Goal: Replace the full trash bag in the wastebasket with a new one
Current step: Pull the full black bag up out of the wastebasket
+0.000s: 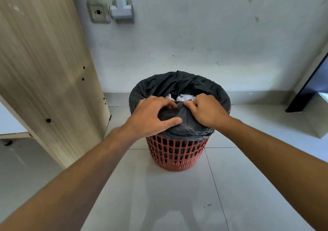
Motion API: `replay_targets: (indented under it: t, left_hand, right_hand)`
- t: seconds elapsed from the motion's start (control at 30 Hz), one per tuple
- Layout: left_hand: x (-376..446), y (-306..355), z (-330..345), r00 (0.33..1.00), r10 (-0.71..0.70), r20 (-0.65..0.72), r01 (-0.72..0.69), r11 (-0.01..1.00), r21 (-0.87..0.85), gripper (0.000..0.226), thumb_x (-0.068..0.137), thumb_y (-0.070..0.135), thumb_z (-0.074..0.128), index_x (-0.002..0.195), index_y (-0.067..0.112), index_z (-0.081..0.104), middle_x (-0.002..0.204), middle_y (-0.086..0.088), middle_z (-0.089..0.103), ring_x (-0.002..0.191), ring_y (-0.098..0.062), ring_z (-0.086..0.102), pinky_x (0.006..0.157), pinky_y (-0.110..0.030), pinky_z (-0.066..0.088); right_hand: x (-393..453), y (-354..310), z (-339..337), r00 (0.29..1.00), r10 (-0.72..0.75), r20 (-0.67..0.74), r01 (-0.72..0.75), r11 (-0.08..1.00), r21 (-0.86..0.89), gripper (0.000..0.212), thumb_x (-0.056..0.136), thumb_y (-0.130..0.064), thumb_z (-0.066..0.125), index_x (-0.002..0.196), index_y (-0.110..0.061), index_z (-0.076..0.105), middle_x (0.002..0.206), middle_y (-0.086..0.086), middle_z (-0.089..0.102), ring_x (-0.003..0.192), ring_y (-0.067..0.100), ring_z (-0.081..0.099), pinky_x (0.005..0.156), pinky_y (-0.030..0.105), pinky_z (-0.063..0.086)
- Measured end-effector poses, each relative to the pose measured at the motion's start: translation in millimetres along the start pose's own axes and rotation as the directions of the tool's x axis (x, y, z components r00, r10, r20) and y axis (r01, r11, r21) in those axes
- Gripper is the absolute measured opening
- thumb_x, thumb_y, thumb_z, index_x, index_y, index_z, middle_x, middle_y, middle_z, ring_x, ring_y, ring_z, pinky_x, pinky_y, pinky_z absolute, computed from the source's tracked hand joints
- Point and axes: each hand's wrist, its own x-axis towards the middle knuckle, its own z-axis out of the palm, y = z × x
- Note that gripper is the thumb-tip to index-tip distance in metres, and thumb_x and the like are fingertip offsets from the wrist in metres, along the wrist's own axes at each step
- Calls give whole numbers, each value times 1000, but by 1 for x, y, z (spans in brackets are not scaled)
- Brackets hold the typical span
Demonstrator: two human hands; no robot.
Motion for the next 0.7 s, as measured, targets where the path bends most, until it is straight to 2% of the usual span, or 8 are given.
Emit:
replay_targets:
  t: [0.07, 0.17, 0.27, 0.37, 0.43, 0.5, 0.63, 0.7]
  left_hand:
    - [-2, -9, 2, 999, -18, -32, 17, 1000, -12, 38, 76, 65, 57, 99, 37, 67, 98, 22, 64, 105, -10, 55, 99, -47, 41]
    - [-2, -18, 0, 993, -71, -90, 73, 997, 14, 5, 84, 42, 67, 86, 37, 67, 91, 22, 62, 106, -12, 53, 101, -48, 38]
    - [-2, -21, -8, 978, -154, -143, 172, 977, 126, 6, 87, 39, 67, 90, 34, 67, 99, 18, 61, 116, -15, 46, 99, -42, 32]
    - [-5, -23, -11, 955, -207, -214, 251, 946, 205, 12, 90, 39, 63, 99, 32, 66, 115, 11, 59, 122, -17, 40, 97, -39, 30]
    - [-5, -21, -9, 954, -193, -232, 245, 942, 227, 18, 91, 43, 59, 104, 31, 64, 118, 8, 56, 122, -17, 39, 95, -38, 29]
    - [-5, -16, -7, 964, -162, -210, 208, 954, 216, 32, 90, 56, 51, 106, 31, 64, 118, 9, 56, 122, -16, 40, 96, -38, 28]
    - [-8, -10, -1, 996, -29, -83, 45, 979, 201, 66, 77, 79, 35, 112, 30, 62, 120, 12, 57, 123, -11, 38, 100, -38, 22]
    - [-10, -14, 2, 997, -4, -73, 18, 980, 198, 72, 71, 83, 34, 114, 32, 61, 121, 14, 57, 124, -9, 37, 100, -35, 20]
  right_hand:
    - [-4, -3, -5, 999, -39, 1, 39, 994, 97, 57, 101, -45, 43, 56, -11, 37, 52, 8, 41, 50, 22, 41, 53, 33, 30]
    - [-19, 5, -23, 975, -222, 11, 218, 964, 154, 57, 99, -55, 36, 62, -11, 37, 57, 2, 38, 51, 16, 35, 55, 31, 29]
    - [-36, 28, -28, 923, -380, 59, 379, 925, 18, 45, 98, -53, 38, 65, -25, 53, 56, -9, 50, 52, 9, 46, 53, 25, 35]
    - [-39, 40, -16, 904, -428, -16, 424, 900, -104, 44, 100, -47, 37, 61, -28, 44, 53, -9, 46, 52, 10, 46, 54, 27, 34]
    - [-32, 34, -10, 917, -387, -92, 374, 918, -135, 49, 101, -42, 43, 55, -25, 39, 48, -6, 42, 46, 12, 43, 50, 22, 26]
    - [-22, 22, -9, 949, -297, -108, 283, 950, -128, 53, 100, -40, 47, 54, -15, 46, 46, -1, 44, 45, 15, 42, 48, 22, 25]
    - [-3, 2, -4, 1000, 9, 14, -7, 992, -125, 55, 101, -38, 47, 55, -6, 47, 51, 9, 47, 52, 26, 47, 47, 31, 28]
    - [-2, -4, -4, 999, 38, 30, -36, 998, -55, 55, 101, -40, 46, 54, -11, 40, 51, 7, 43, 51, 24, 43, 49, 32, 28]
